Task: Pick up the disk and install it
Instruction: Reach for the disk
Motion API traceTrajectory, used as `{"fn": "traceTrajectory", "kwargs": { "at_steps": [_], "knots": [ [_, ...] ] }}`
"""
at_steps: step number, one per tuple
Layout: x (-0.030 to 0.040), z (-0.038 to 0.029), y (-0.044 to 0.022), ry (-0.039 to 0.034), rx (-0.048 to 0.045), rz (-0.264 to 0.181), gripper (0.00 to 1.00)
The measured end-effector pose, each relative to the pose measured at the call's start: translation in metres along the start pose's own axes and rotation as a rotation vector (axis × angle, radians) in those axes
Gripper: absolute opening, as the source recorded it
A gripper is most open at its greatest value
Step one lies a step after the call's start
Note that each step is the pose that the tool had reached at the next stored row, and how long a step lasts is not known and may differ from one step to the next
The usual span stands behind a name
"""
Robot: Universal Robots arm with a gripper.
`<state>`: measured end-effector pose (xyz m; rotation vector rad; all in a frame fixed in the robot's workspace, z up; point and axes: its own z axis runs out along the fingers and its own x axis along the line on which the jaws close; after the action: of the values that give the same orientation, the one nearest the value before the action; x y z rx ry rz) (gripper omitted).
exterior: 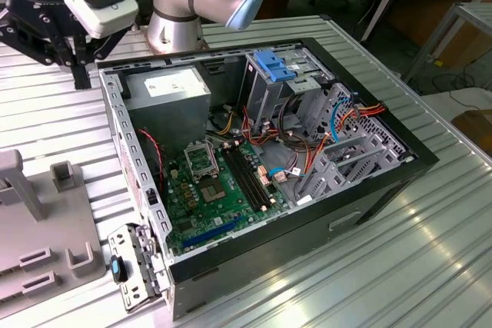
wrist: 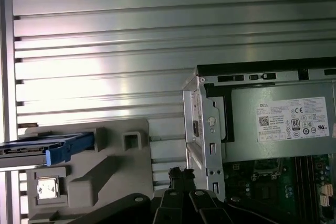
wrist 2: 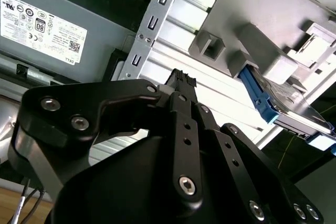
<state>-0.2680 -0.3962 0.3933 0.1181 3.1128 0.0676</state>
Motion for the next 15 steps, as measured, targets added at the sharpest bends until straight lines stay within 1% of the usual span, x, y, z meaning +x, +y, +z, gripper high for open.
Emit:
{"fn": "traceTrajectory", "kwargs": {
  "at_steps": [4,9,15],
  "knots": [
    [0.0099,-0.0002,-0.0008,0.0001,-0.0001,0.0,0.11],
    [0.0189,-0.0005,-0.0014,0.0003,0.0001,0.0,0.11],
    [0.0322,-0.0008,-0.0024,0.0003,-0.0001,0.0,0.11]
  ]
}}
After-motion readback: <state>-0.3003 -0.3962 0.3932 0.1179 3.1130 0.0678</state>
